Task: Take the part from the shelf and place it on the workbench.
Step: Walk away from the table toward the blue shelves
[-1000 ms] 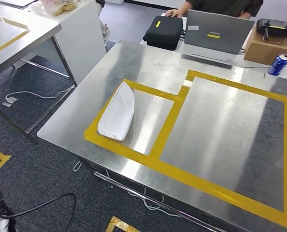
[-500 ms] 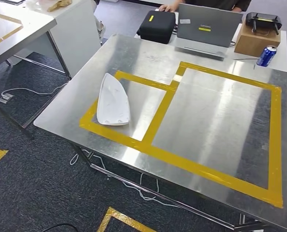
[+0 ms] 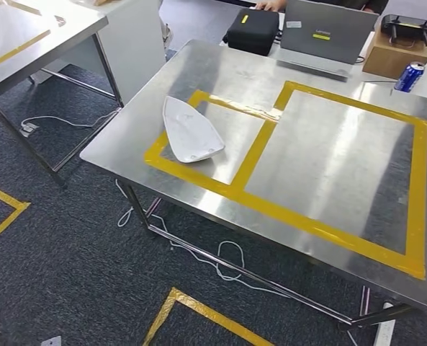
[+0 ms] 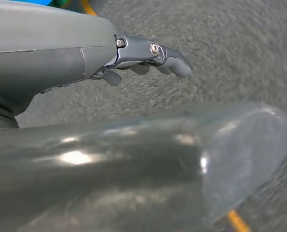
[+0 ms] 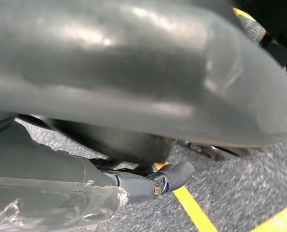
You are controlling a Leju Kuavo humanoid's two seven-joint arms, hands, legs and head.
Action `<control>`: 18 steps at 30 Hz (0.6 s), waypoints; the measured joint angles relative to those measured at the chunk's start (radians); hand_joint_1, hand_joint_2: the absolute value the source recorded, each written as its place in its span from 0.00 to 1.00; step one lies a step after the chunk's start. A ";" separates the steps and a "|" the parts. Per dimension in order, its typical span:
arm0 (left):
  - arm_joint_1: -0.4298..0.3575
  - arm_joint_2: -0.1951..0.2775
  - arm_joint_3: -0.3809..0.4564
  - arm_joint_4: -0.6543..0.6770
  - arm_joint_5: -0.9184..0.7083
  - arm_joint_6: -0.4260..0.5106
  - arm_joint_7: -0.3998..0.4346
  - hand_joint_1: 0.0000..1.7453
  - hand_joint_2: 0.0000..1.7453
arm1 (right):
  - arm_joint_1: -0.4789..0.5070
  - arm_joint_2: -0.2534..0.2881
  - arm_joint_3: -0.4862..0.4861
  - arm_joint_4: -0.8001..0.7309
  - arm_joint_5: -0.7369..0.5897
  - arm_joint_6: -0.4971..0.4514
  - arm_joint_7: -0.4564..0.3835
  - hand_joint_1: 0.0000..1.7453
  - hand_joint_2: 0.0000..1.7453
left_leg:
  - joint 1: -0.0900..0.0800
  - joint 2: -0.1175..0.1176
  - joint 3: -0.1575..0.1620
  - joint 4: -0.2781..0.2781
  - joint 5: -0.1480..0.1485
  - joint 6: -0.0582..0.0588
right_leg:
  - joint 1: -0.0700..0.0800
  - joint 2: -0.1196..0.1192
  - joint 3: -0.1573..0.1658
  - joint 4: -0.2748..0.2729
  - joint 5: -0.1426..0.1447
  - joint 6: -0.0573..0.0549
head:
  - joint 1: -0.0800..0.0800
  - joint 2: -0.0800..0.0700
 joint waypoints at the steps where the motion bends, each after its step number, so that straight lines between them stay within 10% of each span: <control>1: 0.001 -0.002 -0.024 0.007 -0.041 -0.027 0.009 0.00 0.00 | 0.000 0.000 0.000 0.000 0.002 0.001 0.002 0.00 0.00 | 0.000 -0.008 -0.004 -0.001 0.010 -0.005 | 0.001 0.004 0.017 -0.032 -0.011 -0.003 | 0.001 0.000; 4: 0.009 -0.005 -0.097 0.026 -0.119 -0.092 0.031 0.00 0.00 | 0.000 0.000 -0.001 0.000 0.010 0.003 0.002 0.00 0.00 | 0.004 -0.018 -0.015 0.007 0.012 -0.022 | 0.000 -0.024 0.005 -0.042 0.006 -0.021 | 0.001 0.000; 8: 0.015 -0.016 -0.145 0.043 -0.131 -0.162 0.057 0.00 0.00 | 0.003 0.000 -0.001 0.000 0.023 -0.004 -0.001 0.00 0.00 | 0.012 0.029 -0.079 0.211 -0.173 -0.047 | -0.003 -0.068 -0.039 -0.045 0.050 -0.037 | -0.006 0.000; 10: 0.015 -0.019 -0.161 0.048 -0.134 -0.208 0.068 0.00 0.00 | 0.006 0.003 -0.001 0.000 0.028 -0.023 0.006 0.00 0.00 | 0.020 0.035 -0.084 0.295 -0.184 -0.058 | -0.003 -0.096 -0.065 -0.043 0.071 -0.032 | -0.007 0.000; 14: 0.014 -0.024 -0.176 0.054 -0.134 -0.258 0.079 0.00 0.00 | 0.004 0.012 -0.001 -0.001 0.032 -0.046 0.019 0.00 0.00 | 0.036 0.088 0.085 0.116 -0.109 -0.079 | -0.004 -0.144 -0.117 -0.022 0.098 -0.010 | -0.008 0.000; 16: 0.009 -0.029 -0.183 0.057 -0.134 -0.263 0.079 0.00 0.00 | 0.003 0.014 -0.001 -0.002 0.033 -0.049 0.021 0.00 0.00 | 0.033 0.116 0.147 0.015 -0.124 -0.065 | -0.003 -0.164 -0.133 -0.005 0.107 0.005 | -0.008 0.000; 18: 0.013 -0.030 -0.186 0.059 -0.134 -0.264 0.080 0.00 0.00 | 0.003 0.015 -0.001 -0.002 0.033 -0.050 0.022 0.00 0.00 | 0.024 0.104 0.138 0.000 -0.126 -0.035 | -0.011 -0.180 -0.136 -0.001 0.117 0.017 | -0.006 0.000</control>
